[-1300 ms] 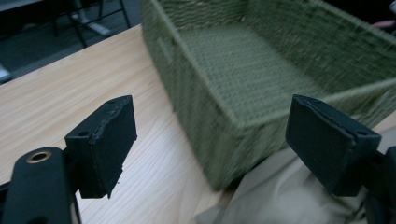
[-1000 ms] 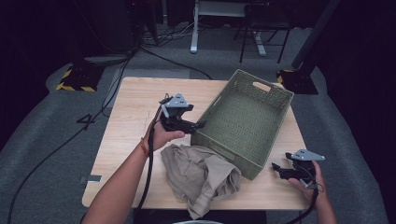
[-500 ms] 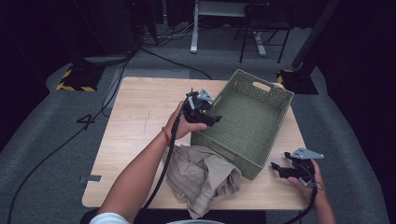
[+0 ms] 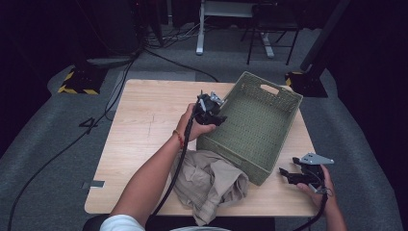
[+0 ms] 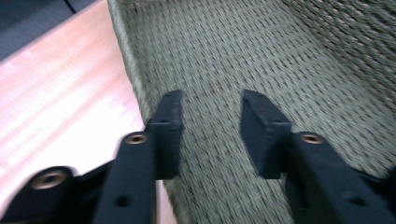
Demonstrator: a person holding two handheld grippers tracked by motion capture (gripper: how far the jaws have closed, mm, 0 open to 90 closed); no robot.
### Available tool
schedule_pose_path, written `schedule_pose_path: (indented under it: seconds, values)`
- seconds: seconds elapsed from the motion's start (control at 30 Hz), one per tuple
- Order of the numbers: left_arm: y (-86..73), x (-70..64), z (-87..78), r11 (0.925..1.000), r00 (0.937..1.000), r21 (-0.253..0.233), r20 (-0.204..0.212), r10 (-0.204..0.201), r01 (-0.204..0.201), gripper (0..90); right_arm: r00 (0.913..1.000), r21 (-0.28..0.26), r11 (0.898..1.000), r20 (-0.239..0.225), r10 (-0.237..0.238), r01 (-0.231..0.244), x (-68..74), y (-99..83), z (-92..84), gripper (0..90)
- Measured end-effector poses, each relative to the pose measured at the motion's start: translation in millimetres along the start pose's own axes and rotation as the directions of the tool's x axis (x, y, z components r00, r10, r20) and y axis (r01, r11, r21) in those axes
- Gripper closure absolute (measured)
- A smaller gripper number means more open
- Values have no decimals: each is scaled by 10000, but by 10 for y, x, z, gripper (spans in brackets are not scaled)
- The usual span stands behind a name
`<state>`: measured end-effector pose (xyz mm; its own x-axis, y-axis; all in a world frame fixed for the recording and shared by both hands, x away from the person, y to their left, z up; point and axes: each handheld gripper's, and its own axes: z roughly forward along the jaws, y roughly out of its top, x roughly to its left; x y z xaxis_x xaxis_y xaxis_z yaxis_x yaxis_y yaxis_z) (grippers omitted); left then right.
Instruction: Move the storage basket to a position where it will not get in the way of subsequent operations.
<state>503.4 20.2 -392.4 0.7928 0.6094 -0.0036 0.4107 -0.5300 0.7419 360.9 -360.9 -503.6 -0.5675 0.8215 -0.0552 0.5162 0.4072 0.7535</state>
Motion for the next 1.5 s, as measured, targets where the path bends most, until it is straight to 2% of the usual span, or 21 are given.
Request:
schedule_pose_path:
  seconds: [0.1, 0.13, 0.2, 0.27, 0.33, 0.37, 0.47, 0.5, 0.53, 0.57, 0.6, 0.63, 0.67, 0.7, 0.73, 0.8, 0.97, 1.13, 1.27, 1.4, 1.5]
  values:
    - [-2, 39, -29, 9991, 9995, -324, 156, -277, 282, 520, 10000, 0, 10000, -45, -1, 1, 1, -6, -6, 240]
    - [0, 49, -53, 9983, 9994, -470, 100, -342, 346, 480, 10000, 1, 10000, -44, 0, 0, 1, -6, -7, 240]
    - [9, 77, -98, 9973, 9983, -607, -394, -441, 416, 413, 10000, 6, 10000, -67, -26, 26, 1, -6, -8, 241]
    - [-6, 129, -109, 9957, 9975, -662, -223, -667, 651, 404, 10000, 17, 10000, -98, -14, 14, -1, -6, -6, 241]
    - [-28, 172, -68, 9977, 9972, -346, -457, -598, 583, 393, 9999, 20, 10000, -110, 13, -13, -3, -6, -5, 241]
    - [-44, 190, -38, 9978, 9975, -224, -331, -626, 619, 396, 9999, 17, 10000, -111, 13, -13, -2, -6, -5, 241]
    - [-78, 227, 63, 9981, 9977, 333, -464, -495, 511, 436, 9999, 20, 10000, -146, 28, -28, -6, -6, -4, 241]
    - [-86, 239, 97, 9975, 9978, 497, -447, -488, 510, 451, 9999, 28, 10000, -164, 50, -49, -8, -7, -4, 241]
    - [-90, 249, 122, 9963, 9977, 563, -178, -647, 656, 444, 9998, 39, 10000, -189, 74, -73, -10, -7, -4, 241]
    - [-88, 251, 138, 9962, 9978, 567, 22, -658, 655, 480, 9998, 45, 10000, -204, 83, -82, -11, -7, -4, 241]
    - [-79, 241, 159, 9964, 9986, 667, 4, -530, 529, 515, 9997, 52, 9999, -210, 90, -89, -12, -6, -4, 241]
    - [-69, 221, 188, 9954, 9989, 833, -73, -460, 465, 539, 9997, 54, 9999, -215, 93, -92, -12, -6, -4, 241]
    - [-57, 196, 211, 9951, 9990, 956, -377, -224, 259, 582, 9997, 54, 9999, -219, 91, -89, -12, -6, -4, 241]
    - [-45, 171, 230, 9946, 9959, 1037, -901, 0, 94, 623, 9997, 59, 9999, -227, 110, -109, -13, -6, -4, 241]
    - [-39, 173, 234, 9938, 9947, 1110, -1024, 85, 29, 668, 9996, 65, 9999, -241, 123, -121, -15, -7, -4, 241]
    - [-36, 190, 239, 9927, 9930, 1201, -1179, 38, 105, 694, 9995, 75, 9999, -273, 143, -141, -17, -9, -6, 241]
    - [-31, 230, 230, 9855, 9870, 1696, -1574, 313, -42, 756, 9992, 107, 9998, -367, 162, -158, -24, -14, -9, 240]
    - [-107, 389, 145, 9840, 9850, 1729, -1724, -119, 421, 770, 9988, 144, 9996, -432, 241, -235, -33, -13, -7, 239]
    - [-217, 549, 22, 9820, 9785, 1702, -2009, -468, 819, 769, 9987, 143, 9995, -422, 288, -282, -34, -13, -5, 238]
    - [-367, 733, -144, 9783, 9692, 1644, -2308, -859, 1259, 768, 9986, 150, 9995, -433, 294, -287, -36, -13, -5, 237]
    - [-509, 885, -297, 9739, 9584, 1536, -2572, -1240, 1672, 767, 9986, 150, 9994, -438, 307, -301, -37, -12, -5, 237]
